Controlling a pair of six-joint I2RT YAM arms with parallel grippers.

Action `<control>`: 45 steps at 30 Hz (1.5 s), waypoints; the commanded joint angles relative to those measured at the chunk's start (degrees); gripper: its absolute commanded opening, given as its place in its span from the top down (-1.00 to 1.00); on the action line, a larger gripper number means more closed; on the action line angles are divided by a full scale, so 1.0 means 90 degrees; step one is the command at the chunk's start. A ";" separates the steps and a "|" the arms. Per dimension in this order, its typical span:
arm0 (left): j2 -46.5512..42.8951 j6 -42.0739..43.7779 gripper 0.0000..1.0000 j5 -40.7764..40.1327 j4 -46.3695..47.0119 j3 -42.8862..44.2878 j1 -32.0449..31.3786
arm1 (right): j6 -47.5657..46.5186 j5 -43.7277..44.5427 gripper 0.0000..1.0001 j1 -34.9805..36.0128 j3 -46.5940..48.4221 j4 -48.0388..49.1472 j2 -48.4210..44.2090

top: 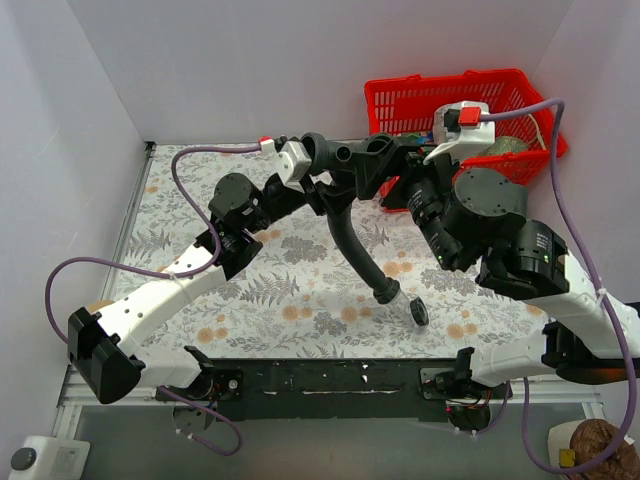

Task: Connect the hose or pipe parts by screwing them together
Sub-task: Install the adaptor on the pipeline.

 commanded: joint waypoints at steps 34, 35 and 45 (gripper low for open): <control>-0.0906 0.1123 0.50 0.1747 0.0768 -0.0157 -0.0049 | -0.1265 -0.4185 0.97 -0.1800 0.2883 -0.2511 0.0661; -0.0896 0.1162 0.50 0.1825 0.0758 -0.0157 -0.0049 | -0.1285 -0.4282 0.97 -0.1819 0.2961 -0.2581 0.0682; -0.0711 0.1408 0.52 0.1544 0.0299 -0.0108 -0.0049 | -0.1353 -0.4917 0.97 -0.1946 0.2279 -0.2066 0.0185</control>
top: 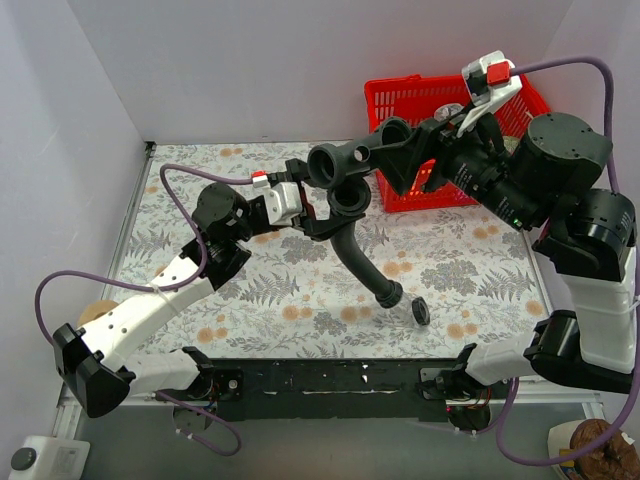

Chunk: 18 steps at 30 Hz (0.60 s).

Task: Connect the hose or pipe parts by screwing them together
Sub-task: Install the adaptor on the pipeline.

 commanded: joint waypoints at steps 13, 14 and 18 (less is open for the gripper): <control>0.0360 -0.1463 0.53 -0.1112 0.0746 0.0420 -0.0047 | -0.0385 -0.1408 0.97 0.0001 -0.0173 -0.0252 -0.0104; 0.0380 -0.1453 0.53 -0.1131 0.0765 0.0440 -0.0037 | -0.0385 -0.1341 0.97 0.0001 -0.0183 -0.0320 -0.0085; 0.0292 -0.1210 0.53 -0.1141 0.0979 0.0362 -0.0047 | -0.0414 -0.0892 0.97 -0.0008 -0.0174 -0.0535 0.0022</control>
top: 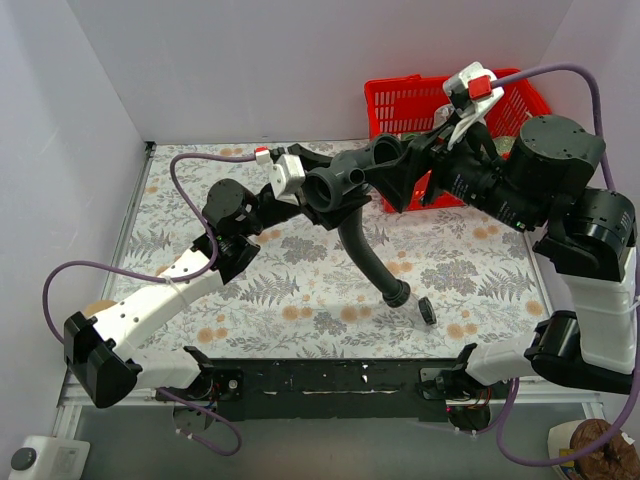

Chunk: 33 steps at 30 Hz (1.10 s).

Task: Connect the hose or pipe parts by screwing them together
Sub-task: Install the adaptor on the pipeline.

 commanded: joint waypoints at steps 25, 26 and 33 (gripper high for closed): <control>-0.1468 0.6582 0.74 -0.0050 -0.3629 0.1162 0.2255 | 0.0723 0.1677 0.97 0.0008 -0.2881 0.2122 -0.2295; -0.1526 0.6592 0.73 0.0330 -0.3883 0.0958 0.2255 | 0.0772 0.1755 0.97 0.0008 -0.3134 0.2132 -0.2413; -0.1547 0.6563 0.72 0.2384 -0.5087 -0.0672 0.2061 | 0.1308 0.1961 0.97 0.0009 -0.3575 0.1791 -0.3029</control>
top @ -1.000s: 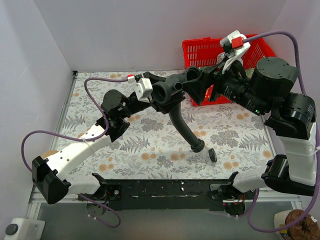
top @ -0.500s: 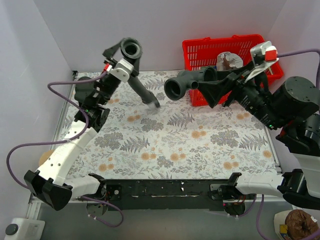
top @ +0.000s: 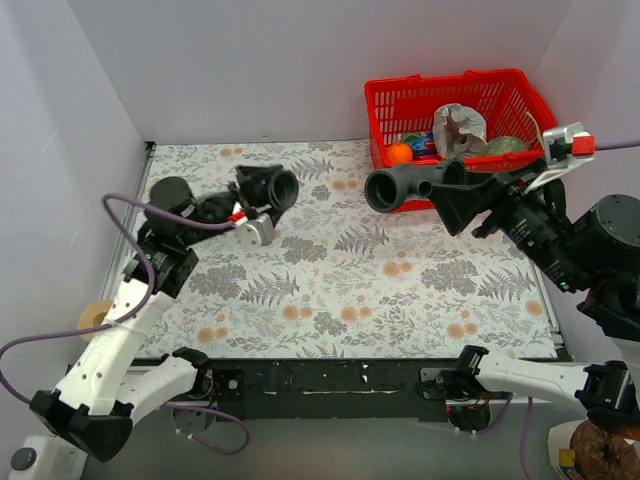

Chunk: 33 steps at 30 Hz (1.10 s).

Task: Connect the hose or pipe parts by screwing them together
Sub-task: Install the adaptor on the pipeline.

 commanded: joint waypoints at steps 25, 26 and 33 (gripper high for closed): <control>0.1842 -0.4373 0.73 0.0103 0.3331 -0.1994 -0.2034 | 0.1702 -0.0279 0.97 0.0016 -0.3959 0.2328 -0.1571; 0.1862 -0.4499 0.73 0.0063 0.3428 -0.2053 -0.2034 | 0.1722 -0.0269 0.97 0.0025 -0.4202 0.2427 -0.1669; 0.1940 -0.3745 0.68 0.0102 0.2105 -0.1791 -0.2112 | 0.2015 0.0218 0.97 0.0016 -0.5122 0.2955 -0.2430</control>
